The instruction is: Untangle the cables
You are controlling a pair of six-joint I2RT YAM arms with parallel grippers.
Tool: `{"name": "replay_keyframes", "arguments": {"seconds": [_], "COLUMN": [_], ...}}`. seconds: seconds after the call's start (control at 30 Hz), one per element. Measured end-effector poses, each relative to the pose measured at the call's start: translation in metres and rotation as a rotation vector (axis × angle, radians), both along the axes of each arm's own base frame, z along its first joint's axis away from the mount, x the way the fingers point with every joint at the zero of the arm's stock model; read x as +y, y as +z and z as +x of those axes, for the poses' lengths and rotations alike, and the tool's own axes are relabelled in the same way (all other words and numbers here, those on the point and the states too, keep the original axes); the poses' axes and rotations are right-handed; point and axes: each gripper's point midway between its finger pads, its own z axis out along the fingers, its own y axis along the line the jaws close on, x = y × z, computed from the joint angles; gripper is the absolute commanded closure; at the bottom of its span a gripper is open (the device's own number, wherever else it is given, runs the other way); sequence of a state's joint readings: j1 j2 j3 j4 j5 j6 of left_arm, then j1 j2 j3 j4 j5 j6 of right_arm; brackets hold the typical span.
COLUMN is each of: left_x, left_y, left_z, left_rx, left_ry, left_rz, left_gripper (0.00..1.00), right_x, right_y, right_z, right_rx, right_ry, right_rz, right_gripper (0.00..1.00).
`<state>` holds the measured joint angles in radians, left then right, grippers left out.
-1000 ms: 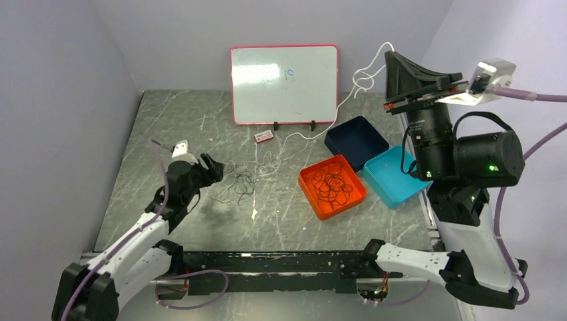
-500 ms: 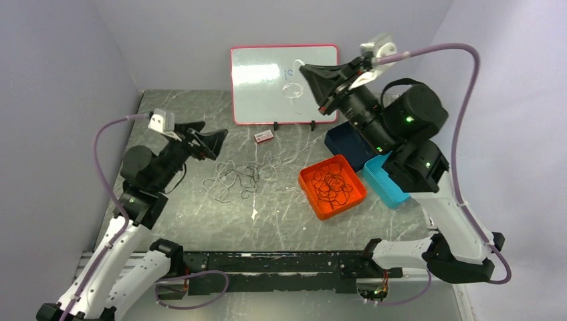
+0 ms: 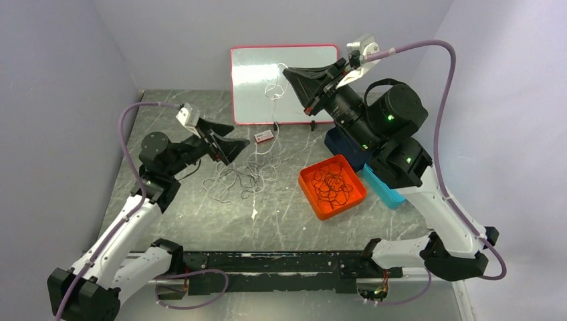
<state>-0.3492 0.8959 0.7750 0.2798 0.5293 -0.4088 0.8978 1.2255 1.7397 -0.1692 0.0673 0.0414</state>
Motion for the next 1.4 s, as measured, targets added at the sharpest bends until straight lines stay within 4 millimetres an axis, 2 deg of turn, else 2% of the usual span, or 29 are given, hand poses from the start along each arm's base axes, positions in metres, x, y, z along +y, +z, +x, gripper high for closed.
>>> {"name": "replay_keyframes", "arguments": {"seconds": [0.13,0.53,0.7,0.87,1.07,1.3,1.4], "left_x": [-0.007,-0.028,-0.047,-0.064,-0.083,-0.089,-0.087], "left_y": [-0.019,-0.024,-0.023,-0.032,-0.057,-0.067,-0.064], "left_z": [-0.002,-0.002,-0.010,-0.011,-0.008,-0.002,0.001], "left_rx": [0.045,0.034,0.021,0.032,0.082,0.097,0.092], "left_ry": [-0.048,-0.163,-0.220,-0.258,-0.291,-0.287,-0.263], "left_rz": [-0.008,-0.010,-0.013,-0.009,0.027,0.059,0.070], "left_gripper": [0.07,0.06,0.07,0.12,0.28,0.75,0.90], "right_x": [0.005,0.018,0.019,0.020,0.020,0.022,0.018], "right_y": [0.003,-0.003,0.001,0.005,0.005,-0.006,-0.012], "right_z": [0.002,0.007,0.006,0.005,0.005,0.008,0.009], "right_rx": [0.005,0.032,0.033,0.029,0.027,0.046,0.056], "right_ry": [0.009,0.039,0.049,0.057,0.059,0.052,0.033], "right_rz": [0.024,0.035,0.058,0.078,0.085,0.068,0.064], "right_gripper": [1.00,1.00,1.00,1.00,1.00,1.00,1.00]}}
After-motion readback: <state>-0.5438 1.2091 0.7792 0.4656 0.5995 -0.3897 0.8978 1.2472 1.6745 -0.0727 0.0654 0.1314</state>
